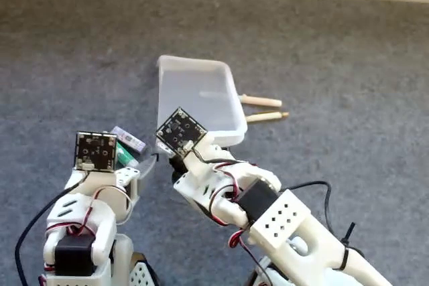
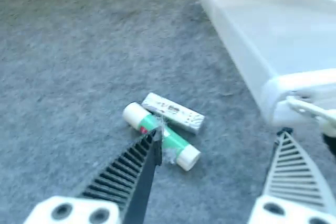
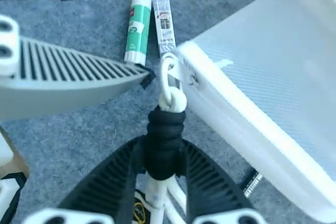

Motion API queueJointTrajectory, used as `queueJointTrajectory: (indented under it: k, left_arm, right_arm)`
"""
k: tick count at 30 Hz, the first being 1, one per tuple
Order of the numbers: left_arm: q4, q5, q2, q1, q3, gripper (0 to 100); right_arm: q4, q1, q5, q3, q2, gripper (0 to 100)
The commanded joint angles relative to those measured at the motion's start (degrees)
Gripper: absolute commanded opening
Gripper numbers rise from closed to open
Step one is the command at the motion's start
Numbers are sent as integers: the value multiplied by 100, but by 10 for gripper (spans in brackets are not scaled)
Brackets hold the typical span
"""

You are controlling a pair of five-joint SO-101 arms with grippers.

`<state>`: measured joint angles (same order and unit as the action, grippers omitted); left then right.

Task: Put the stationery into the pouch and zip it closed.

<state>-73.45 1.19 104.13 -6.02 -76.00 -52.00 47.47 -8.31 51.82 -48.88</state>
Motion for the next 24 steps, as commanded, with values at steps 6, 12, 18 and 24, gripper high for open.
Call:
queueJointTrajectory:
  k: [6, 12, 18, 24]
  left_arm:
    - [185, -316, -110, 295, 268, 309]
    - [695, -352, -110, 286, -171, 308]
    - [1055, -334, -110, 286, -470, 288]
    - [1222, -334, -119, 312, -620, 288]
  right_arm:
    - [-119, -57, -53, -66, -163, 5]
    - [-286, -48, -44, -92, -163, 5]
    - [-295, -40, -26, -57, -356, 5]
    - [-681, 400, -18, -57, -848, 5]
